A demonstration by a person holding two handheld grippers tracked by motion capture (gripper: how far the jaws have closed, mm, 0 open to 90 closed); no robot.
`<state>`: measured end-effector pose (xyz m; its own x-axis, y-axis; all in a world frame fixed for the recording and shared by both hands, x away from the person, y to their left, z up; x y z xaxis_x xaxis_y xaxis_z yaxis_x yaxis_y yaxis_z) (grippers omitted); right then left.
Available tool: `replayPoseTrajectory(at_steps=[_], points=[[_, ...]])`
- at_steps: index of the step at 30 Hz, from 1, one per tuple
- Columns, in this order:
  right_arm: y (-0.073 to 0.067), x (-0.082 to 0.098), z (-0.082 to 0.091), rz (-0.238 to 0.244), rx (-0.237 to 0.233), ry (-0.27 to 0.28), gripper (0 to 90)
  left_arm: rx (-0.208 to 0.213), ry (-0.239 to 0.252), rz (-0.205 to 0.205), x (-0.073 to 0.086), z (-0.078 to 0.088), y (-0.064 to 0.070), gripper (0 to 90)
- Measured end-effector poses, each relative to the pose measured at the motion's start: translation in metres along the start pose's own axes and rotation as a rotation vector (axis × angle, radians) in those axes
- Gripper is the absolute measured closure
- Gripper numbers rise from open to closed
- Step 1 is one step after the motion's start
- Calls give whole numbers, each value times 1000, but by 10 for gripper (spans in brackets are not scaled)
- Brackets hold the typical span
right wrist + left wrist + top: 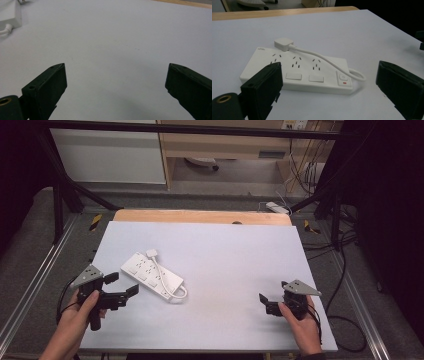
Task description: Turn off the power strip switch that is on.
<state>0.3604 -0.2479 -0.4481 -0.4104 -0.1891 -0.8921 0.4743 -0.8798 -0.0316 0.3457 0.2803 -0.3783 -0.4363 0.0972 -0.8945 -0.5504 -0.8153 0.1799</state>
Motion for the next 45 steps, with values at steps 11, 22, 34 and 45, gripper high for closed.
replayPoseTrajectory(at_steps=[11,22,34,45], points=[[0,0,0,5,3,0,35,-7,-5,4,17,7,-5,73],[0,0,0,4,5,0,35,0,10,11,33,10,-10,73],[-1,1,0,8,0,-7,41,-27,-19,-6,52,8,-13,73],[0,3,-3,-6,-1,-31,41,-42,-42,-16,69,7,-15,75]])
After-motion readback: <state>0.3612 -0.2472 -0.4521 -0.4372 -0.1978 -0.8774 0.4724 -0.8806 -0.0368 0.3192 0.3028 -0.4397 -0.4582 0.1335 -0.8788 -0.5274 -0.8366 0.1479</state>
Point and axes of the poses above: each handheld gripper's, and its own axes: z roughly backward along the jaws, x roughly out of its underside, y roughly to its right, the point moved 2 cm from there along -z, roughly forward along the jaws, and after that the axes turned 3 degrees about y, right-handed, at the moved point
